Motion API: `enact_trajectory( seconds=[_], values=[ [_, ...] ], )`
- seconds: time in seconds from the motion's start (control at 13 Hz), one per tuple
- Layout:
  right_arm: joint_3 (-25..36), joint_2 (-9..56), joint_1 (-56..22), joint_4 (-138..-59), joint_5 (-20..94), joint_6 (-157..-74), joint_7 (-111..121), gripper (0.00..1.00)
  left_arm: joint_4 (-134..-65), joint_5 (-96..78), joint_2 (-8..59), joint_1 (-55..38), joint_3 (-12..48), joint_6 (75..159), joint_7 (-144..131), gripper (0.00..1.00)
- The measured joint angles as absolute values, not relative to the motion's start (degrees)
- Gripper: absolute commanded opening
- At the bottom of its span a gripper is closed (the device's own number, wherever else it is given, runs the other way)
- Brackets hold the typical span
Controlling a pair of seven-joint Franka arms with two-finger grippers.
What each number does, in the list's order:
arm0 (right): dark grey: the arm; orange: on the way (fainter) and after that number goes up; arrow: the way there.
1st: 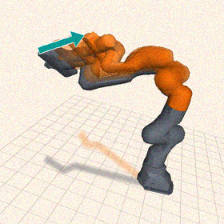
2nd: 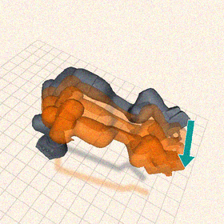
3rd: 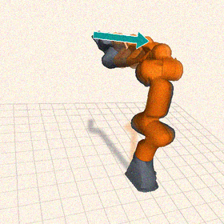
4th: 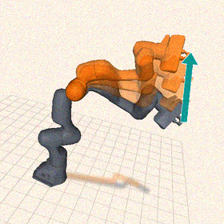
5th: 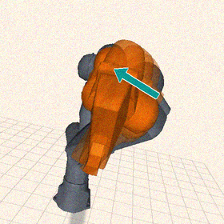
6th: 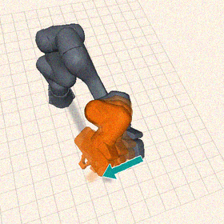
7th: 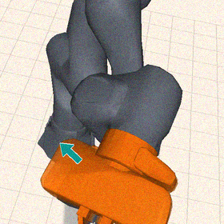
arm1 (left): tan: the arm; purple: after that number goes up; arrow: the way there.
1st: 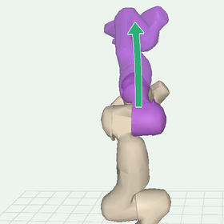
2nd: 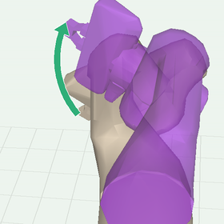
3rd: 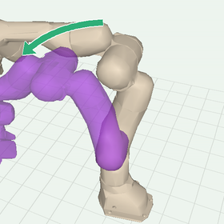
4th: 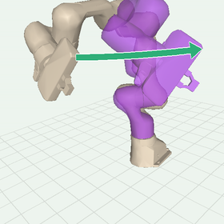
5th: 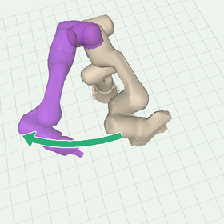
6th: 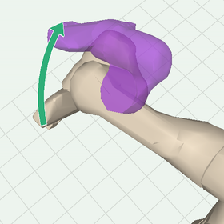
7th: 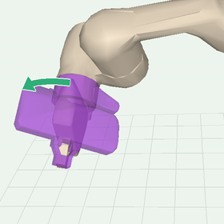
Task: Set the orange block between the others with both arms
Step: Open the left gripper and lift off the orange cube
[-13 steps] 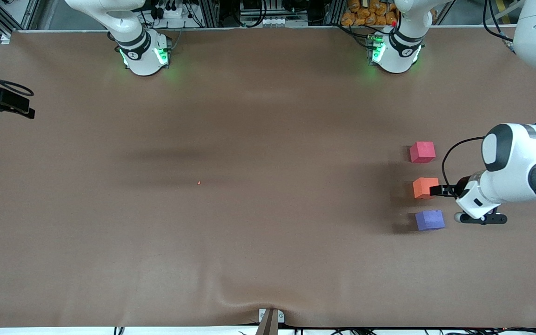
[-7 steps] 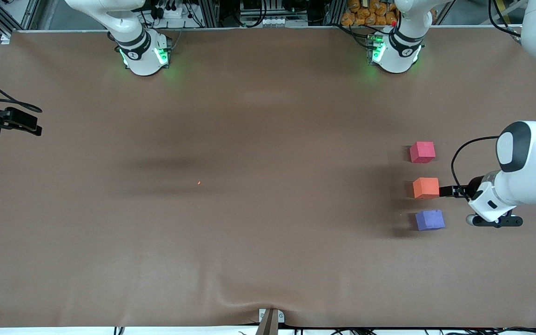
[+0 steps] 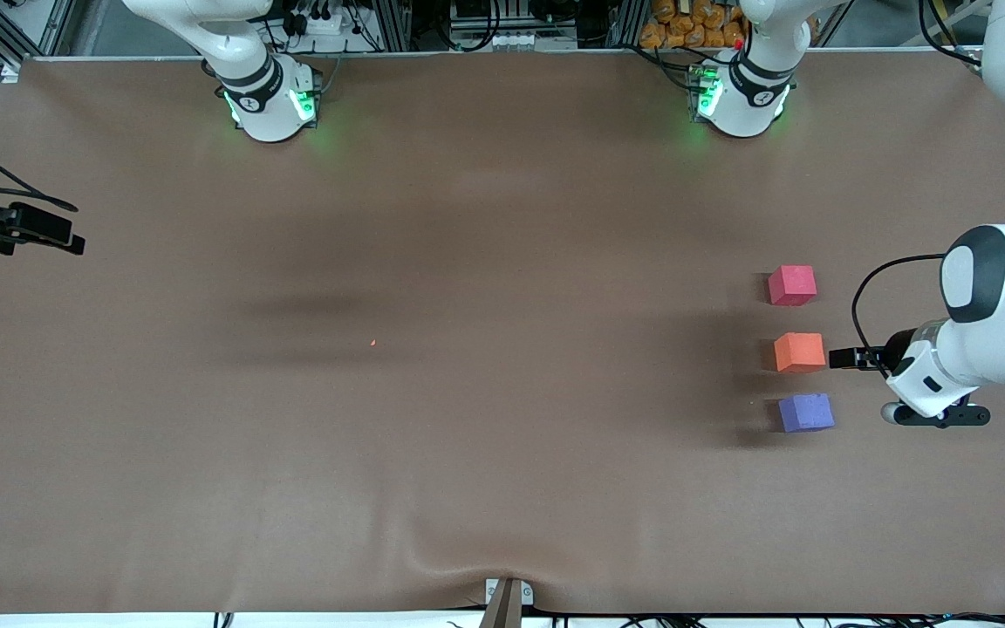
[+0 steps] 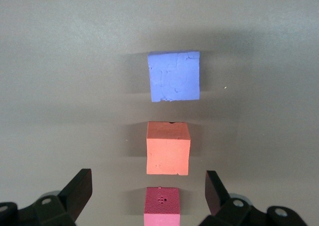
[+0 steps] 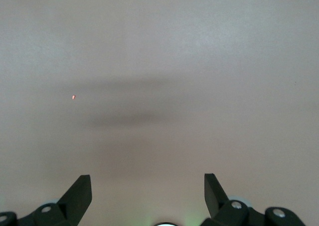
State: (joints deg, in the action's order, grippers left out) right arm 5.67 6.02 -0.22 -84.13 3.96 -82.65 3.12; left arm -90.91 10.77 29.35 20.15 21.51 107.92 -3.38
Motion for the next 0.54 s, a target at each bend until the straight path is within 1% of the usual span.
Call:
enact_trajectory(
  seconds=[0.15, 0.54],
  values=[
    [5.4, 5.96, -0.25, -84.08, 0.58, -82.85, 3.56, 1.0, -90.91, 10.77, 29.35, 20.15, 21.52, 107.67, -3.38, 1.0],
    [5.1, 5.96, -0.27, -84.06, -0.17, -82.84, 3.95, 1.0, -91.67, 10.77, 29.68, 20.12, 21.53, 107.33, -3.38, 1.0]
  ],
)
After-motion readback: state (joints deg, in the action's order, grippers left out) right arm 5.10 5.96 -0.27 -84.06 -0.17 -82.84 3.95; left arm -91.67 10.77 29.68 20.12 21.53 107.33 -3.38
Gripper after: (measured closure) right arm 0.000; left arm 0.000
